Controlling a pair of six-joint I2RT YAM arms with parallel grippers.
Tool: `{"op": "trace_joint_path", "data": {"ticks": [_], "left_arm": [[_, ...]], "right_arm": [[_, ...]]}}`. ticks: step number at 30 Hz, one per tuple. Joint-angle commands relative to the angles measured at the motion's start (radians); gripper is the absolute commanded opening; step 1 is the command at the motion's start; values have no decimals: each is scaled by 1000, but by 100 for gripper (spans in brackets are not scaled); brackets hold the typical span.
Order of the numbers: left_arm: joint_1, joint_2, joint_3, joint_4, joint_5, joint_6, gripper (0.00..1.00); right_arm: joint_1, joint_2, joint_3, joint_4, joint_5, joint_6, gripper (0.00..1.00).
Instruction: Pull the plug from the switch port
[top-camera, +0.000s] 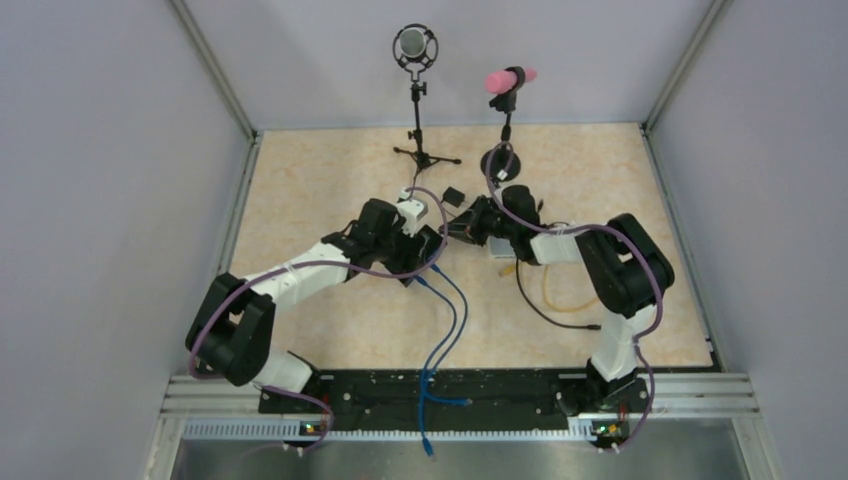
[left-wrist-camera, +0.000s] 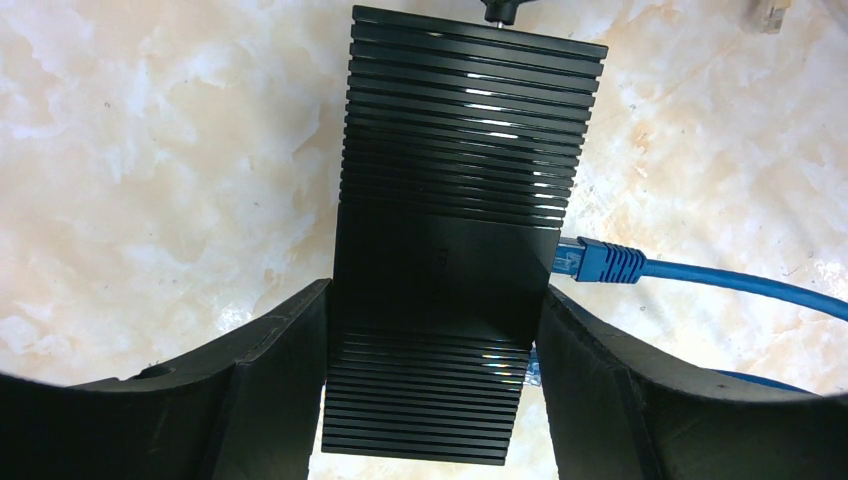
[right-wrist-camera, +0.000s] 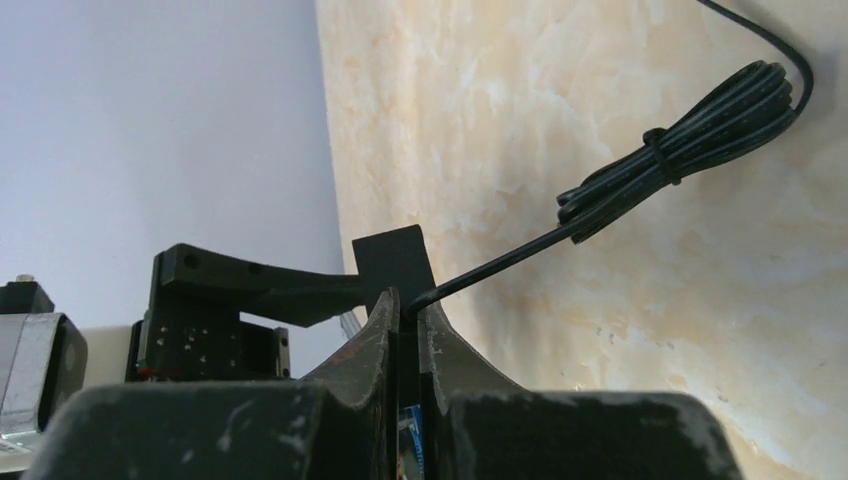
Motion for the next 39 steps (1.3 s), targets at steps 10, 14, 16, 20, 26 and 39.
{"op": "trace_joint_path", "data": {"ticks": [10, 14, 16, 20, 26, 39], "left_arm": [[18, -16, -5, -99, -95, 10, 2], [19, 6, 12, -98, -126, -4, 5], [24, 27, 29, -103, -141, -6, 4], [39, 76, 81, -116, -161, 3, 3], [67, 147, 163, -119, -192, 55, 5], [145, 185, 223, -167, -199, 82, 4]], "right_arm": [[-83, -61, 20, 2, 120, -76, 0], [-81, -121, 23, -88, 122, -132, 0], [-81, -178, 17, -144, 131, -183, 0], [-76, -299, 4, -255, 130, -270, 0], [-29, -425, -72, -383, 101, -341, 0], [103, -480, -222, -427, 88, -346, 0]]}}
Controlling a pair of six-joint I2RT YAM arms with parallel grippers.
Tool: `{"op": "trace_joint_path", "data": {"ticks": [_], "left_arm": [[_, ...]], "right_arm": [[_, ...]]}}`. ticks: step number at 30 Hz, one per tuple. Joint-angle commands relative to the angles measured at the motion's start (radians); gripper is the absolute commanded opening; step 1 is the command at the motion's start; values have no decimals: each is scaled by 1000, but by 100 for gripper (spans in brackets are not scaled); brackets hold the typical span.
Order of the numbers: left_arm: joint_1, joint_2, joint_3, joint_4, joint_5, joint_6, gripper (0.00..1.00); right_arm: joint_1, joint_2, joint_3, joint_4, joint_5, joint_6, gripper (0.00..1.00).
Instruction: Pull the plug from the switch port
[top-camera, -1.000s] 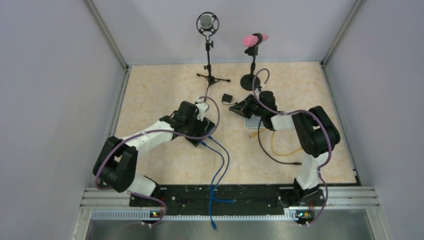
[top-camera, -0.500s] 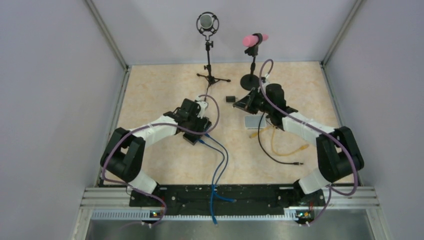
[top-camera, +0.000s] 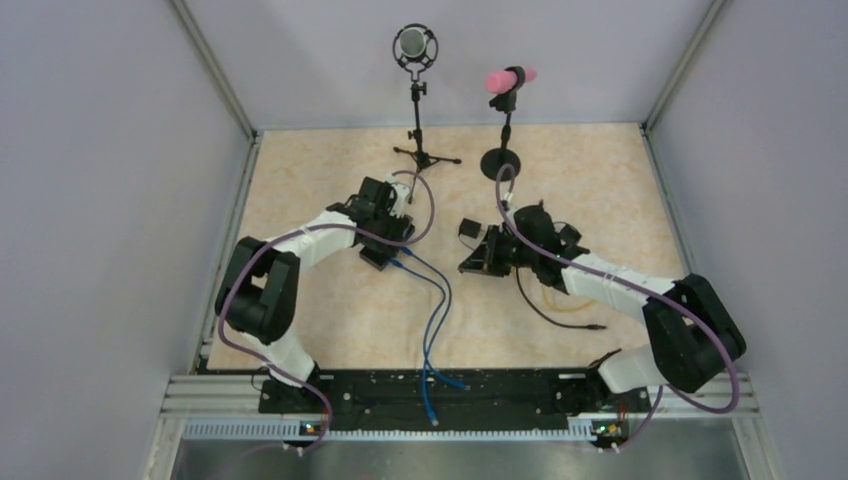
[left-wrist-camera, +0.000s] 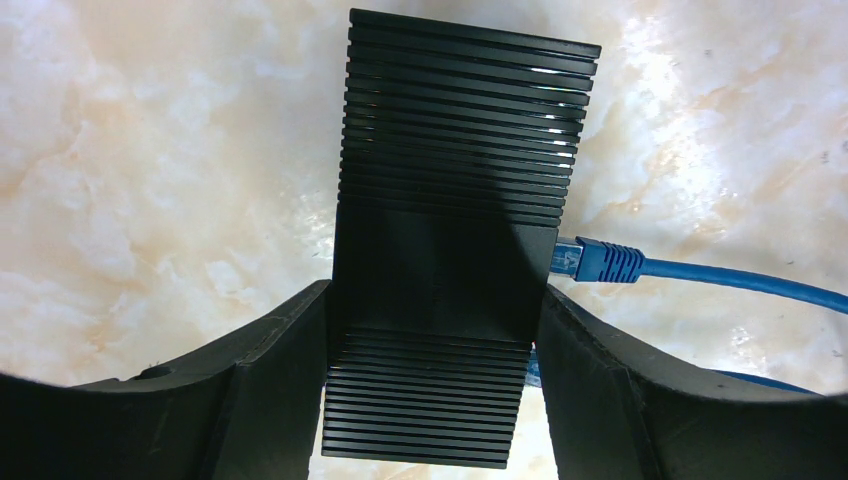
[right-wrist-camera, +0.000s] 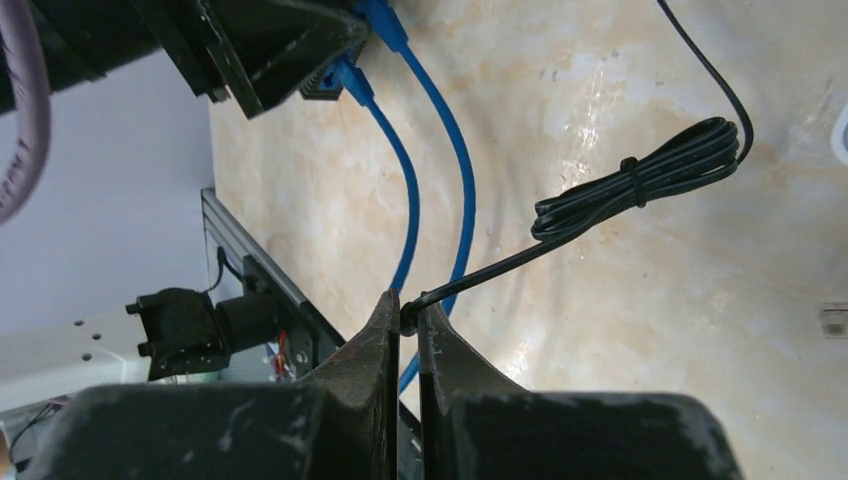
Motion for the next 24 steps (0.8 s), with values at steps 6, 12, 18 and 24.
{"op": "trace_joint_path", "data": {"ticks": [6, 12, 18, 24], "left_arm": [[34, -96, -33, 18, 13, -4, 4], [33, -100, -45, 19, 19, -8, 4], [33, -102, -50, 16, 19, -5, 4], [34, -120, -56, 15, 19, -2, 4]], "right_arm": [[27, 41, -52, 30, 94, -18, 11], [28, 76, 36, -94, 119, -70, 31], [28, -63, 99, -306, 278, -166, 54], [6, -206, 120, -485, 571, -224, 55]]}}
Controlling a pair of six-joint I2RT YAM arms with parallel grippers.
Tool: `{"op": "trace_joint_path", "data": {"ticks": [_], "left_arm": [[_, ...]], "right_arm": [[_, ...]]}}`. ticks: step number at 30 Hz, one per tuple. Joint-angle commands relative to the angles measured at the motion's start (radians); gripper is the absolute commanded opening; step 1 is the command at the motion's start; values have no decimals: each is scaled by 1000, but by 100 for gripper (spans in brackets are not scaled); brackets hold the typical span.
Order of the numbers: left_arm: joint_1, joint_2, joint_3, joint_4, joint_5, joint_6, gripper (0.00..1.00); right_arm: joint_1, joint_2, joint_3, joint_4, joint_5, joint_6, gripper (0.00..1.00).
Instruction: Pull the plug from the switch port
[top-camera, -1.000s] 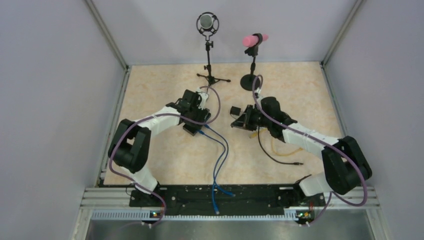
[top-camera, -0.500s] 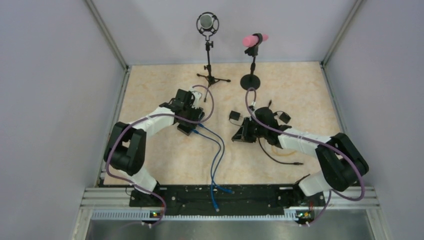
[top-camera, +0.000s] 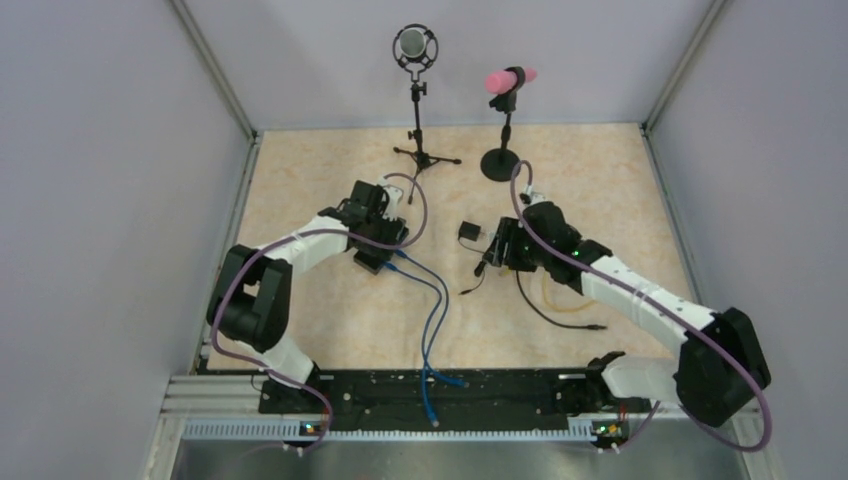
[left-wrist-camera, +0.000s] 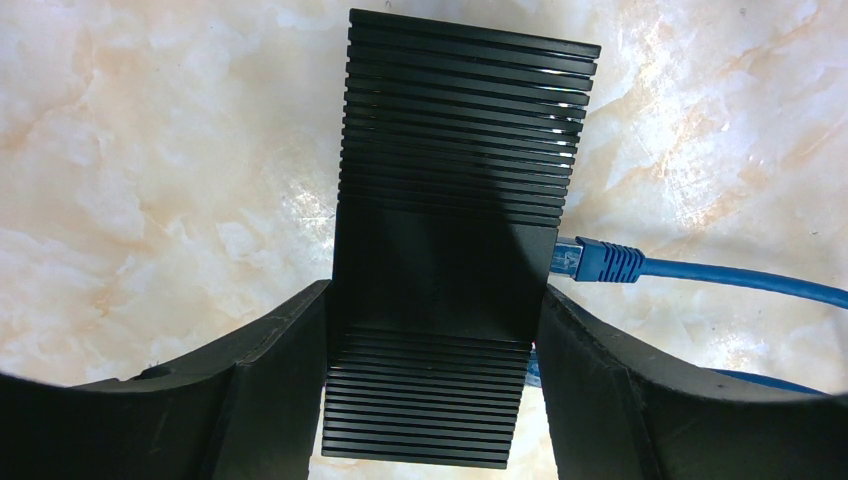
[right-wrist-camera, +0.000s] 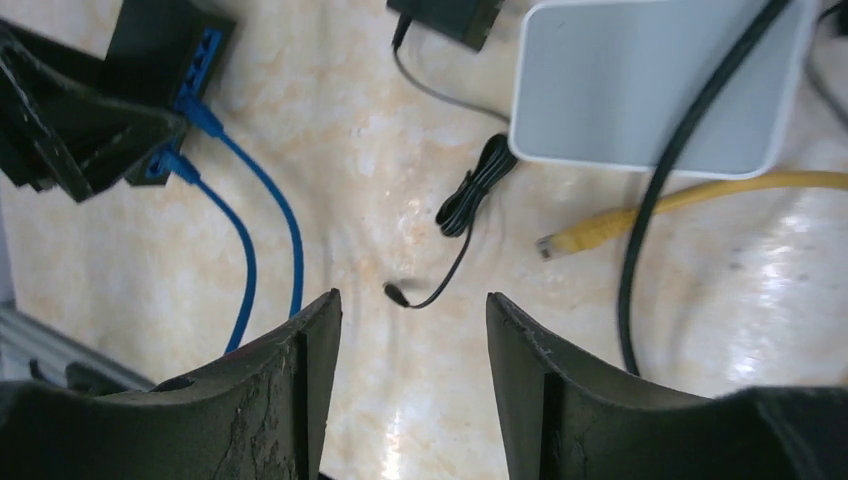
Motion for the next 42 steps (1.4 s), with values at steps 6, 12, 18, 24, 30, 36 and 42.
{"op": "trace_joint_path", "data": {"ticks": [6, 12, 18, 24, 30, 36, 42], "left_arm": [[2, -88, 0, 14, 11, 5, 4], [2, -100, -8, 12, 34, -1, 4], [1, -102, -19, 18, 49, -4, 4], [1, -96, -17, 18, 61, -4, 4], [2, -97, -21, 20, 66, -4, 4], [2, -94, -22, 20, 64, -4, 4], [1, -94, -18, 23, 74, -6, 4]], "right_arm": [[-111, -17, 39, -179, 266, -113, 51], [-118, 98, 86, -167, 223, -136, 44], [-117, 181, 88, -124, 217, -161, 30], [-117, 258, 110, -100, 221, -178, 27], [-123, 187, 112, -124, 349, -173, 0], [-222, 136, 125, -165, 412, -179, 0], [-267, 158, 111, -144, 384, -233, 1]]}}
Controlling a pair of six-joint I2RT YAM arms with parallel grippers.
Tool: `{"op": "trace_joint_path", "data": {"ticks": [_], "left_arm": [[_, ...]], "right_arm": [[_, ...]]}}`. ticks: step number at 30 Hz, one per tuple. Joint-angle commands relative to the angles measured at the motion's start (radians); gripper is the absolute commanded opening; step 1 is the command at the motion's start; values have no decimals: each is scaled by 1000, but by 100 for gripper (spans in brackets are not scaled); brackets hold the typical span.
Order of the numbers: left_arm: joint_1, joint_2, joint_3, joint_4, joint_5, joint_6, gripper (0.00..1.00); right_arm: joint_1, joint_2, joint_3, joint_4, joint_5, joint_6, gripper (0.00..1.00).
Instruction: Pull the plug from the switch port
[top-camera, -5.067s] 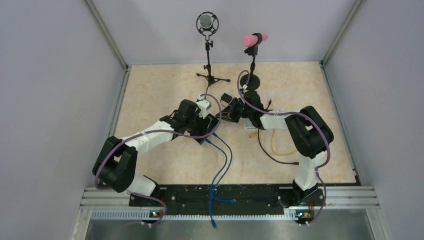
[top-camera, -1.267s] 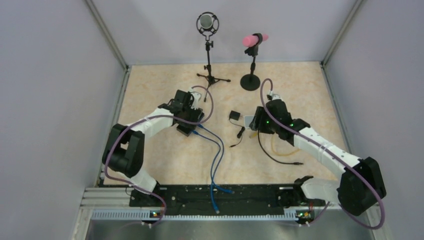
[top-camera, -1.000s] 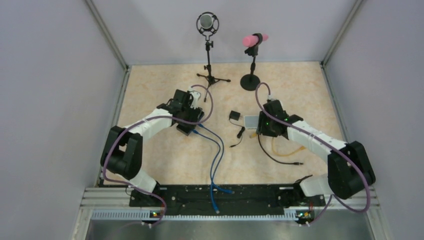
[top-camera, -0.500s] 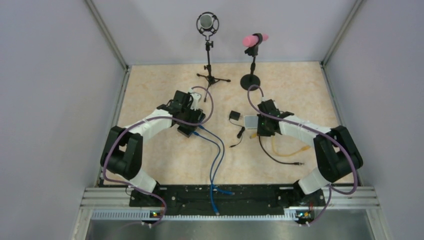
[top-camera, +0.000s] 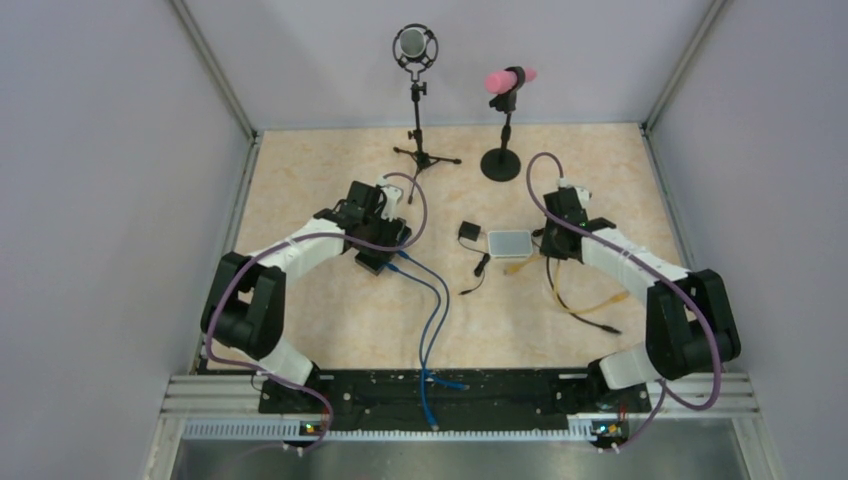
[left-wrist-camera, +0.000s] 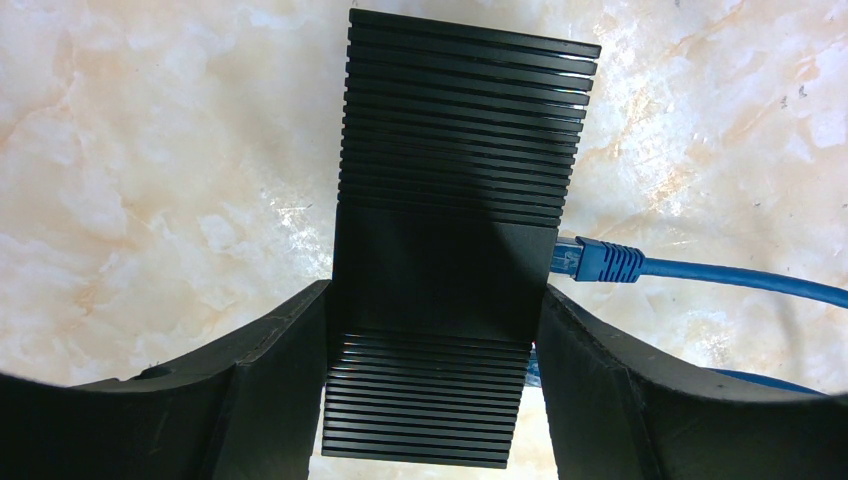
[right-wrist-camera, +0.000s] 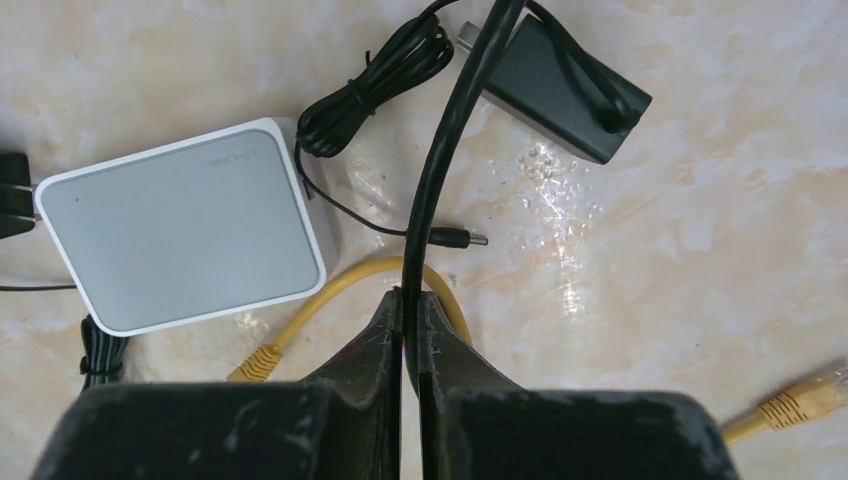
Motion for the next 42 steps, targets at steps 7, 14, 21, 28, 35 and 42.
{"op": "trace_joint_path", "data": {"ticks": [7, 14, 21, 28, 35, 42], "left_arm": [[2, -48, -6, 36, 35, -10, 4], [2, -55, -10, 38, 37, -13, 4], [2, -64, -8, 52, 67, -24, 4], [1, -92, -29, 61, 97, -21, 4], [1, -124, -69, 102, 216, -27, 3], [1, -168, -99, 129, 312, -23, 4]], "right_arm": [[-107, 48, 79, -1, 105, -14, 2], [-142, 50, 128, 14, -3, -38, 11], [-95, -32, 74, 62, -202, -33, 54], [29, -154, 85, 99, -405, 36, 58], [131, -92, -30, 446, -705, 229, 59], [231, 86, -26, 625, -839, 317, 57]]}}
